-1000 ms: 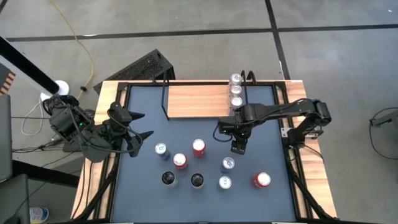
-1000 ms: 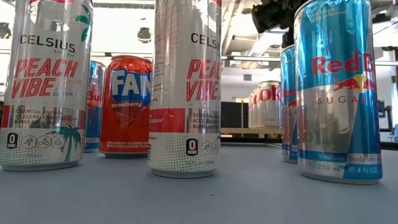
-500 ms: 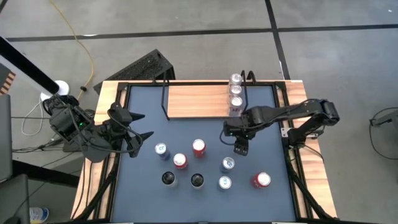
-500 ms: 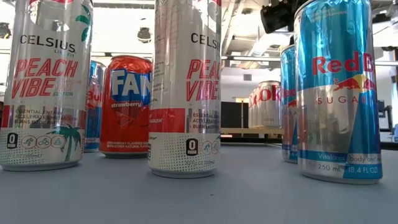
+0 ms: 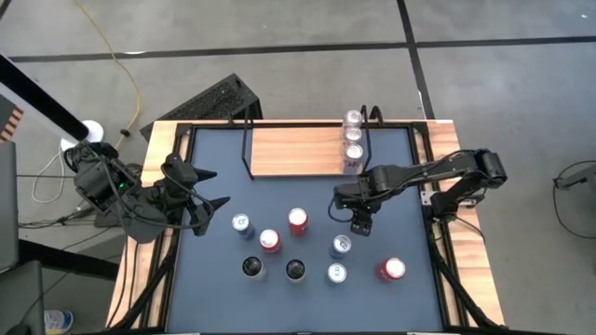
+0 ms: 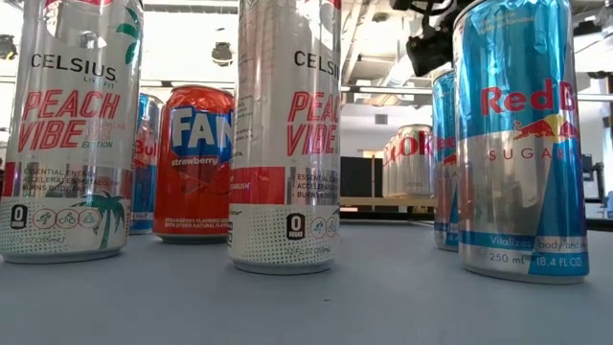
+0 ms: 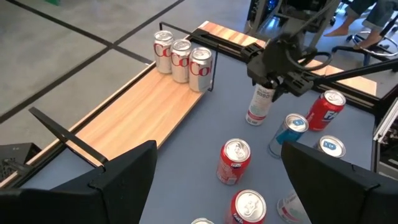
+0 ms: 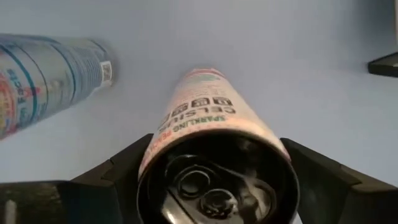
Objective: Place canned beverage on shelf
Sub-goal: Put the bottom right white soda can on the shelf
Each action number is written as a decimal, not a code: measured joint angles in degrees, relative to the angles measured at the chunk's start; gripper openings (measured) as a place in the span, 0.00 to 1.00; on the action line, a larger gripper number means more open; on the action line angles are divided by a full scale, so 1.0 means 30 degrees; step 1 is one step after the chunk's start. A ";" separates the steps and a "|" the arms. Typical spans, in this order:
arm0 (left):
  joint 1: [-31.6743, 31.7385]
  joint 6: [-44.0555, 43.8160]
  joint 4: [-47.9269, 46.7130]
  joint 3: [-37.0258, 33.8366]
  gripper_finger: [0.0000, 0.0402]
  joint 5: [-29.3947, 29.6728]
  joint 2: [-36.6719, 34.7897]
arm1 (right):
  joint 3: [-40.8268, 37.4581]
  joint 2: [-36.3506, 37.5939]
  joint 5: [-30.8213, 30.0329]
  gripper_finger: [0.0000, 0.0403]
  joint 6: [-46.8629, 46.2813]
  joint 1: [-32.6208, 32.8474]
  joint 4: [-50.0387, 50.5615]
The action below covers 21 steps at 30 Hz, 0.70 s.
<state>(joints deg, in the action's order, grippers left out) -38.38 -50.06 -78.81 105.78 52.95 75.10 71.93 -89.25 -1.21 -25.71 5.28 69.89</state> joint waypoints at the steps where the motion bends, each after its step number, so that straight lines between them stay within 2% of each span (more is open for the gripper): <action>1: -0.0002 0.0003 0.0000 0.0000 0.83 0.0068 -0.0004 | -0.0022 -0.0017 -0.0017 0.78 0.0021 0.0002 -0.0006; 5: -0.0004 -0.0012 -0.0007 0.0000 0.83 0.0094 -0.0004 | -0.0024 -0.0028 -0.0087 0.70 0.0035 0.0009 -0.0045; 9: -0.0004 -0.0025 -0.0007 0.0000 0.83 0.0055 -0.0004 | 0.0004 -0.0015 -0.0087 0.57 0.0079 0.0015 -0.0052; 17: -0.0004 -0.0034 -0.0007 0.0000 0.83 -0.0030 -0.0001 | -0.0003 0.0143 -0.0073 0.56 0.0084 0.0007 0.0353; 21: -0.0004 -0.0036 -0.0007 0.0000 0.83 -0.0030 -0.0004 | 0.0501 0.0447 -0.0086 0.56 0.0160 -0.0006 0.1920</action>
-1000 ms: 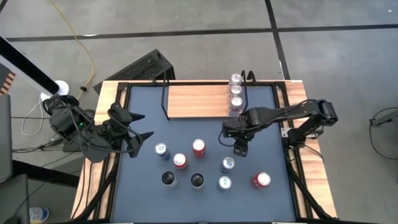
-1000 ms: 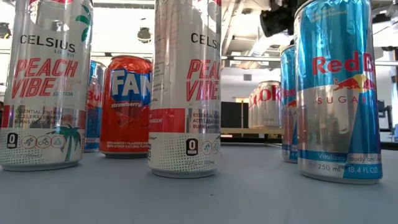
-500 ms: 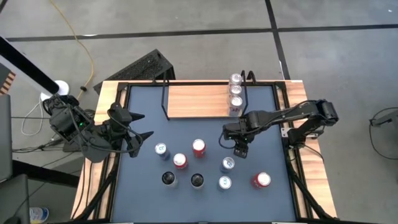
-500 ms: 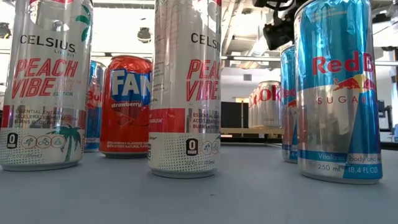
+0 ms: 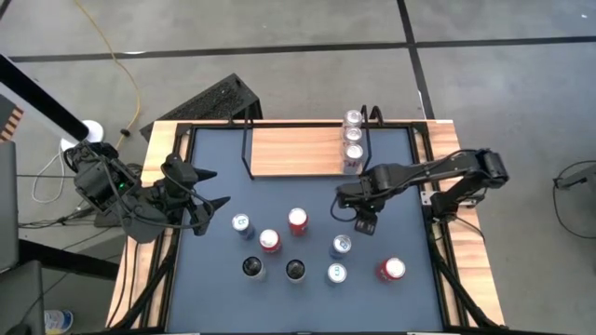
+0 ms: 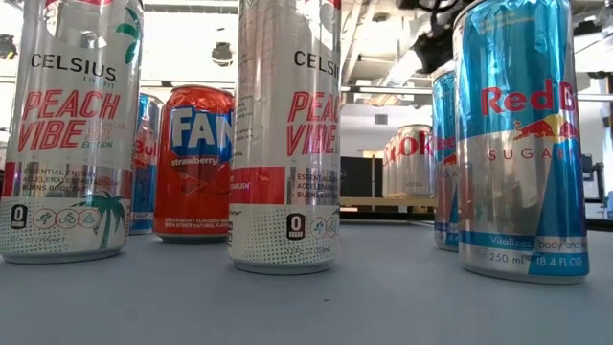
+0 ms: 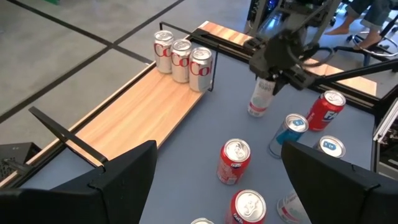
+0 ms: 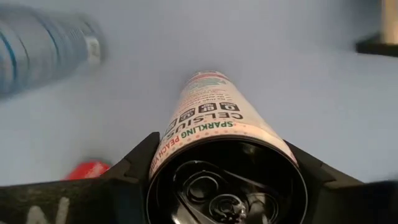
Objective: Place canned beverage on shelf
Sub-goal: Put the bottom right white soda can on the shelf
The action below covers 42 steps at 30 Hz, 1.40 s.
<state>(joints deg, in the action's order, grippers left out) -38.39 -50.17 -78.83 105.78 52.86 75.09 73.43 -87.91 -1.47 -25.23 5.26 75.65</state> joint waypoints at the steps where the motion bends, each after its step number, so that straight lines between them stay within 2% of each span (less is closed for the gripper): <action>1: 0.0000 0.0000 0.0000 0.0000 0.83 0.0000 0.0007 | 0.0264 0.0104 -0.0063 0.56 0.0089 -0.0047 0.0381; 7: 0.0001 -0.0007 0.0000 0.0000 0.83 0.0000 0.0006 | 0.2499 0.0180 -0.0067 0.56 0.1033 -0.0560 0.1719; 16: 0.0000 -0.0007 0.0000 0.0000 0.83 0.0112 0.0007 | 0.8114 -0.0367 -0.0536 0.56 0.2482 -0.2305 0.3549; 21: 0.0000 -0.0015 0.0007 0.0000 0.83 0.0405 0.0005 | 1.1672 -0.2179 -0.0729 0.56 0.4343 -0.3775 0.4803; 31: 0.0646 -0.0015 0.0013 0.0000 0.83 0.0610 0.0002 | 1.7099 -0.6296 -0.2161 0.56 0.8934 -0.7216 0.4770; 36: 0.1452 -0.0036 0.0017 0.0000 0.83 0.0602 0.0005 | 1.8925 -0.8510 -0.3181 0.56 1.0405 -0.9027 0.4698; 42: 0.2395 -0.0197 0.0073 0.0000 0.83 0.0597 0.0007 | 2.0126 -1.0976 -0.3083 0.56 1.1694 -1.1052 0.4673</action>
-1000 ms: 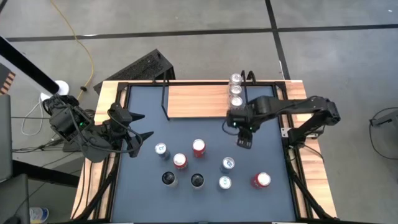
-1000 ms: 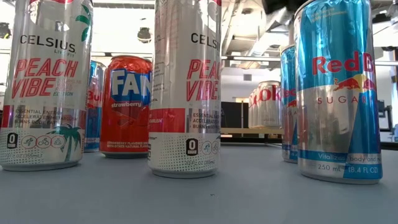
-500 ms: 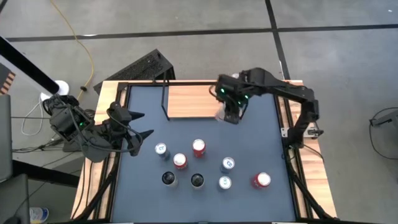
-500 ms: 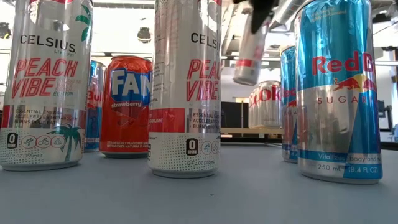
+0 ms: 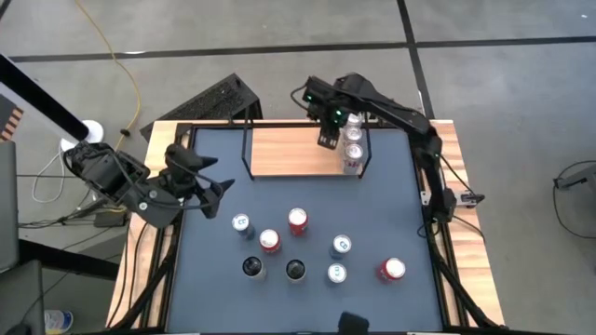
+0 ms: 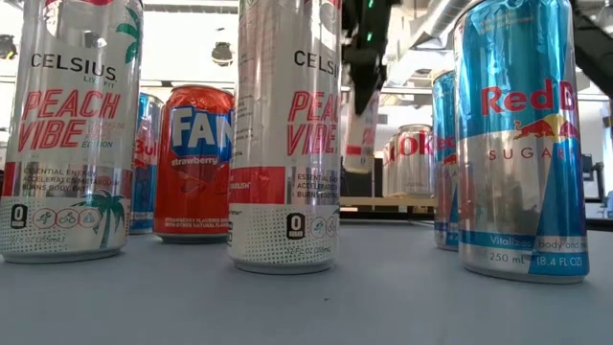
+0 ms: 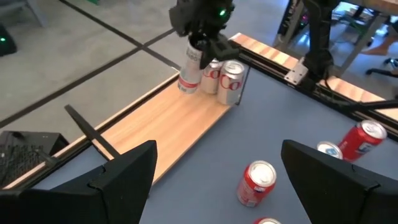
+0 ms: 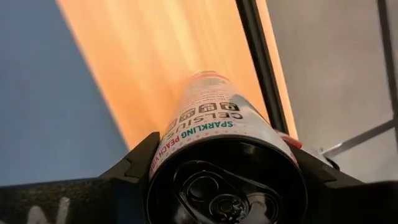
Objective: Place canned beverage on shelf
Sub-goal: Put the bottom right white soda can on the shelf
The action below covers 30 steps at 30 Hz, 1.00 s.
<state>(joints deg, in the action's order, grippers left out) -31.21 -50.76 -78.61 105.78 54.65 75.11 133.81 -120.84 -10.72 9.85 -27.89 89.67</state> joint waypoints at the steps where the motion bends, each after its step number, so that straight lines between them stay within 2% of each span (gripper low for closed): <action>1: 0.0132 0.0004 -0.0004 0.0000 0.83 -0.0011 0.0000 | 0.0113 -0.0335 0.0017 0.56 0.0176 -0.0275 -0.0021; 7: 0.0923 0.0999 0.0000 0.0000 0.83 -0.0102 -0.0007 | 0.0309 -0.1099 0.0129 0.56 0.1034 -0.1564 -0.0391; 12: 0.1625 0.1250 0.0000 0.0000 0.83 -0.0102 -0.0002 | 0.0309 -0.1035 0.1176 0.56 -0.0527 -0.2131 -0.0590; 17: 0.2113 0.1340 0.0000 0.0000 0.83 -0.0095 -0.0007 | 0.0331 -0.0815 0.2037 0.56 -0.0823 -0.2087 -0.0655; 24: 0.2708 0.1341 -0.0001 0.0000 0.83 -0.0096 -0.0007 | 0.0307 -0.1171 0.2615 0.56 -0.3306 -0.1776 -0.0734; 30: 0.3136 0.1184 0.0003 0.0000 0.83 -0.0098 0.0000 | 0.0367 -0.1208 0.2688 0.56 -0.6908 -0.1757 -0.0926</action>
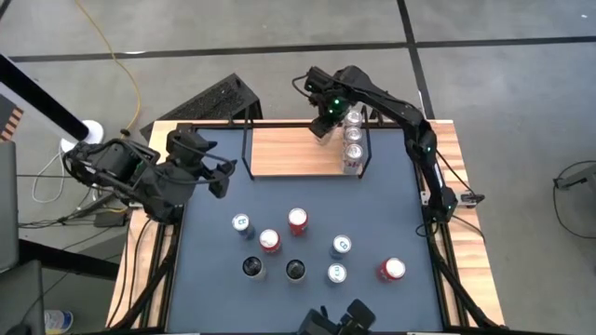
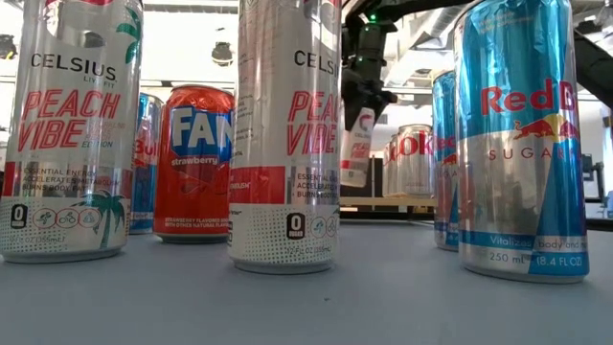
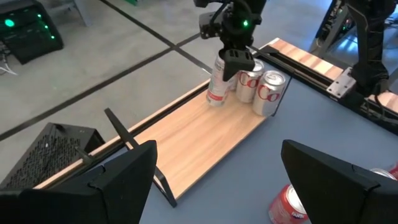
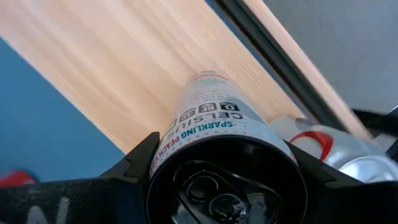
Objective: Place canned beverage on shelf
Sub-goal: Put the bottom right white soda can on the shelf
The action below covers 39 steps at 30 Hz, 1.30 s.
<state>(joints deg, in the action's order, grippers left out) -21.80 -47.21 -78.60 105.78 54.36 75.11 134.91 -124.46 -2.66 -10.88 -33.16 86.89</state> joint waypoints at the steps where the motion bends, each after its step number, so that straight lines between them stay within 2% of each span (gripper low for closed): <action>1: 0.0042 -0.0004 0.0004 0.0000 0.83 -0.0008 -0.0003 | 0.0000 0.0000 -0.0011 0.56 -0.0572 -0.0009 -0.0029; 14: 0.0086 0.0085 0.0004 0.0000 0.83 0.0047 -0.0044 | -0.0007 -0.0175 -0.0091 0.56 -0.6102 -0.0486 -0.0100; 18: 0.0086 0.0317 -0.0007 0.0000 0.83 0.0062 -0.0044 | -0.0007 -0.0175 -0.0664 0.56 -0.6838 -0.0687 -0.0083; 39: 0.0280 0.0317 -0.0408 0.0000 0.83 0.0324 -0.0384 | -0.0015 -0.0175 -0.0509 0.57 -0.5915 -0.1914 0.0292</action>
<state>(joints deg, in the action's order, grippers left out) -20.96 -46.26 -79.82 105.78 55.33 73.96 134.87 -124.99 -4.19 -28.62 -38.91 87.77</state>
